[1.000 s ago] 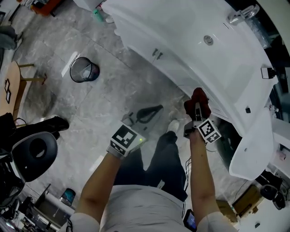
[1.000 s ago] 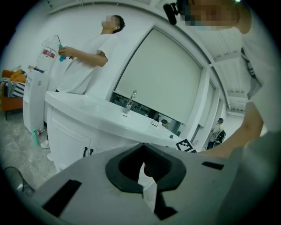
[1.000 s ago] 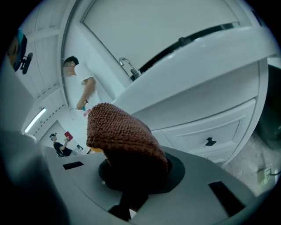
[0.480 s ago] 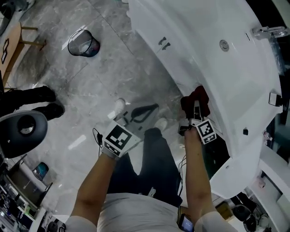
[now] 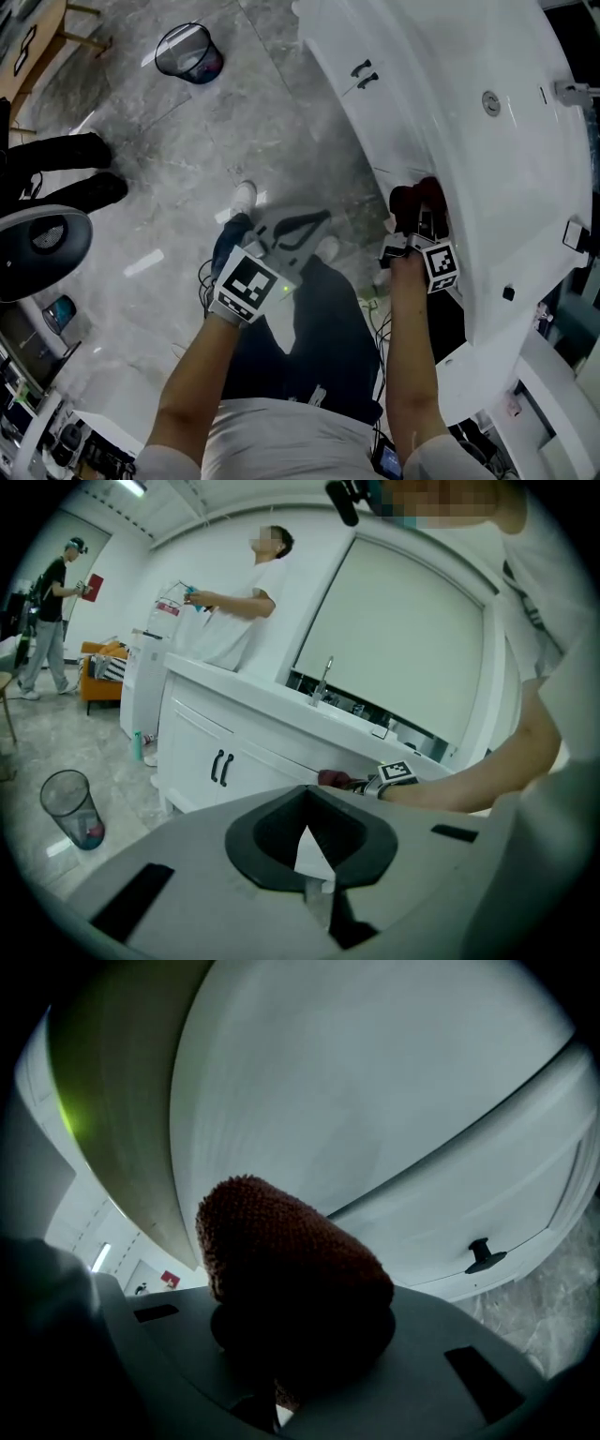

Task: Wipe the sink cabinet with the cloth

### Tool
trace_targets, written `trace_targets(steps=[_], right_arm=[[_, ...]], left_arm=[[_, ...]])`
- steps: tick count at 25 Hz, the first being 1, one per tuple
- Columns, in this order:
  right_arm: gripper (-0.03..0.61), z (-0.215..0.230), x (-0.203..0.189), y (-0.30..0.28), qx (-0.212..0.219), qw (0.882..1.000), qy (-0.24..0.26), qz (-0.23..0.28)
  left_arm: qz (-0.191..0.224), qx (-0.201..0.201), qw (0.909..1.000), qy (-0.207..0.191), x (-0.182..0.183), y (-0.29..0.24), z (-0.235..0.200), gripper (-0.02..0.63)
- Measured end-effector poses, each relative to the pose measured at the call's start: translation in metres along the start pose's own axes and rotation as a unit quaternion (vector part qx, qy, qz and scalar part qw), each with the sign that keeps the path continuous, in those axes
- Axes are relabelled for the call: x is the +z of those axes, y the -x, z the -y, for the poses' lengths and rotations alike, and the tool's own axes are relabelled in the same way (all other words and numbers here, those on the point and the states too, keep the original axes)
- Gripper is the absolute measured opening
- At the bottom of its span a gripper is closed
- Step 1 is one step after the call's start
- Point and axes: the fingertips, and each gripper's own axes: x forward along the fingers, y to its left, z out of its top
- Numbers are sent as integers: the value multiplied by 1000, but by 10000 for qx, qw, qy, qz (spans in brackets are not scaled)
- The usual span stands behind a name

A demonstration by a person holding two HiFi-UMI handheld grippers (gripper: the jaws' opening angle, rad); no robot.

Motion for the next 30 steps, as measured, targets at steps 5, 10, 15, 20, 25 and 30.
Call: trace_targets(steps=[5,10,15,20,25,30], right_arm=[[52,1,-5,-10,125,9998,40,-147],[54,9,-15,-28,189,9990,241,-328],[52,27,-31,-45,134,9981,404,-454],[52,57,-49,-62,44,9964,622,-582],[52,84,-68,-82,-71,9951,757,-638],[52,108,-83,-97,-207,9937,874,-665]], left_arm=[[111,204,9996,162,-12,2,-2,12],[164,377,9988,252,-26,5,-4,12],[164,573,9976,337,-46,10,-8,12],[186,694,9969,334,-64,16,-9,12],[184,720,9970,226,-84,16,-15,12],[8,785,9962,371,-107,10,-23,12]])
